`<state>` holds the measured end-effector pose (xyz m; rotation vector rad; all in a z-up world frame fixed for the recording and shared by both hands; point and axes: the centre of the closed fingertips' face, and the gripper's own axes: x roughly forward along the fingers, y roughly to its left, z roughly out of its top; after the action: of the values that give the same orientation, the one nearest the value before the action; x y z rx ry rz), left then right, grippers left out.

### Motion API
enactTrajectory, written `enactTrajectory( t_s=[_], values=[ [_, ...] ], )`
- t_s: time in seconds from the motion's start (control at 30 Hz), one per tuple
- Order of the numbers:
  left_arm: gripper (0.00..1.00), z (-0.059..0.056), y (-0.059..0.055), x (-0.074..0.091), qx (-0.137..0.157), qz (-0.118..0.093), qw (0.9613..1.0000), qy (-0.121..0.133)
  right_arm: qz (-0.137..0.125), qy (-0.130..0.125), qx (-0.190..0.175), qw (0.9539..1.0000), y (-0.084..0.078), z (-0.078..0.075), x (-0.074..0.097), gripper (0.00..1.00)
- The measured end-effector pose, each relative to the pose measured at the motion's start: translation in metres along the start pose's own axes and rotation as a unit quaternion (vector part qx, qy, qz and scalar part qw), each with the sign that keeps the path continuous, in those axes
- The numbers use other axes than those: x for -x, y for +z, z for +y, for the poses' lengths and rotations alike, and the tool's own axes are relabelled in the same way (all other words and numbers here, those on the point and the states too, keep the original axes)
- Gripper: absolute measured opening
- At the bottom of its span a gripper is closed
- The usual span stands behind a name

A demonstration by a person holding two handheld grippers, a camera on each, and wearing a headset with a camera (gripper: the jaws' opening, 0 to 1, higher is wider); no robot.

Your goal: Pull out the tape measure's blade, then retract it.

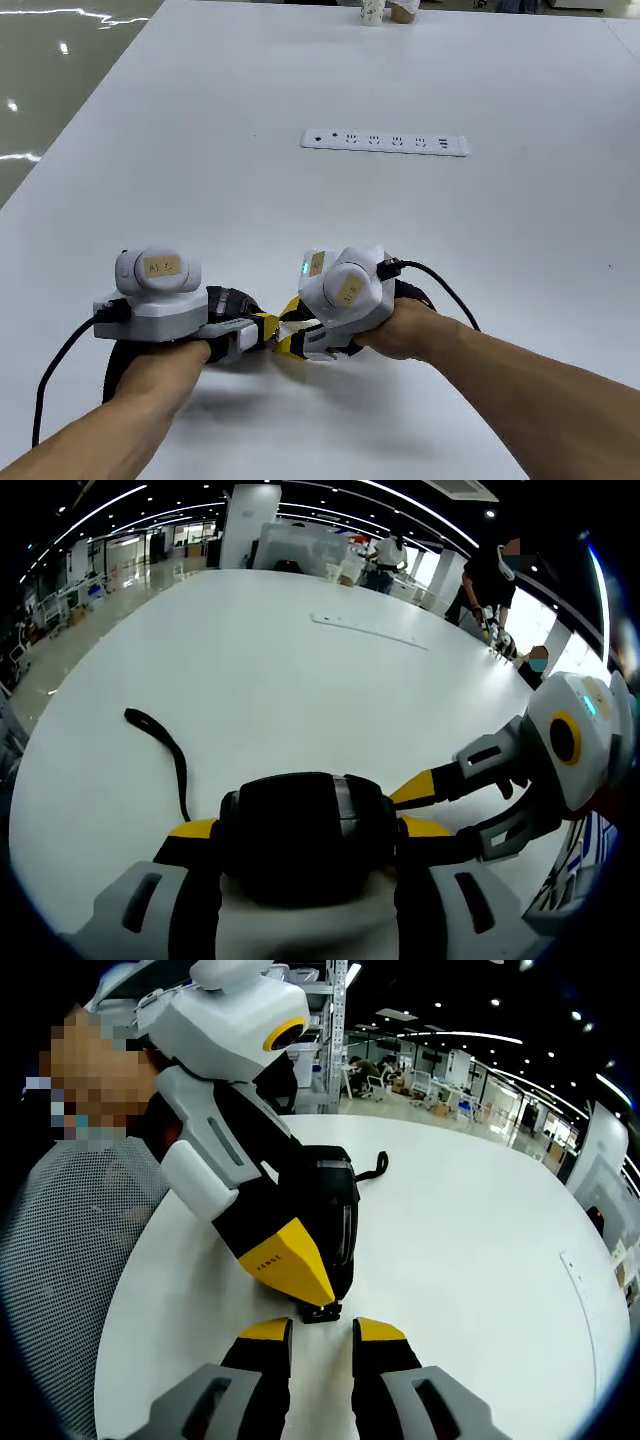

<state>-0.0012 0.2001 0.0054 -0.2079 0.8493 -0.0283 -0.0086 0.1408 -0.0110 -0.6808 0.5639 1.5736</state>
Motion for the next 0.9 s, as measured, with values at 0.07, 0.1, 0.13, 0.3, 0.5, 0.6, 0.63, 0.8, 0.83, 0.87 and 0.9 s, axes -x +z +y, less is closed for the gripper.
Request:
enactTrajectory(
  t_s=[0.07,0.1,0.13,0.3,0.5,0.6,0.63,0.8,0.83,0.87,0.9],
  values=[
    [0.67,-0.001,0.000,0.001,-0.001,-0.001,1.0000,-0.002,0.000,0.000,-0.005,1.0000,-0.002,0.001,0.003,0.22],
    [0.67,-0.001,0.000,0.001,-0.005,0.000,1.0000,-0.003,0.000,-0.003,-0.005,1.0000,-0.003,0.000,0.004,0.23],
    [0.68,-0.001,0.001,0.001,-0.007,0.000,1.0000,-0.004,0.000,-0.004,-0.006,1.0000,-0.004,0.000,0.005,0.23],
    [0.71,-0.002,0.001,0.002,-0.022,-0.001,0.9997,-0.011,-0.003,-0.011,-0.015,0.9998,-0.006,0.001,0.013,0.27],
    [0.74,-0.003,0.002,0.009,-0.047,-0.005,0.9987,-0.018,-0.004,-0.020,-0.031,0.9993,-0.013,0.001,0.022,0.32],
    [0.75,-0.003,0.002,0.012,-0.055,-0.007,0.9982,-0.020,-0.006,-0.024,-0.037,0.9990,-0.015,0.001,0.026,0.34],
    [0.75,-0.003,0.002,0.013,-0.059,-0.008,0.9980,-0.023,-0.008,-0.025,-0.040,0.9989,-0.016,0.002,0.028,0.34],
    [0.76,-0.008,0.001,0.018,-0.072,-0.012,0.9968,-0.034,-0.009,-0.032,-0.047,0.9983,-0.021,0.003,0.036,0.37],
    [0.76,-0.009,0.001,0.020,-0.076,-0.013,0.9964,-0.037,-0.009,-0.034,-0.049,0.9982,-0.023,0.003,0.038,0.38],
    [0.77,-0.009,0.000,0.020,-0.076,-0.013,0.9963,-0.038,-0.009,-0.036,-0.049,0.9981,-0.023,0.002,0.040,0.38],
    [0.77,-0.009,0.000,0.021,-0.078,-0.013,0.9961,-0.040,-0.010,-0.037,-0.052,0.9979,-0.024,0.002,0.041,0.38]
  ],
)
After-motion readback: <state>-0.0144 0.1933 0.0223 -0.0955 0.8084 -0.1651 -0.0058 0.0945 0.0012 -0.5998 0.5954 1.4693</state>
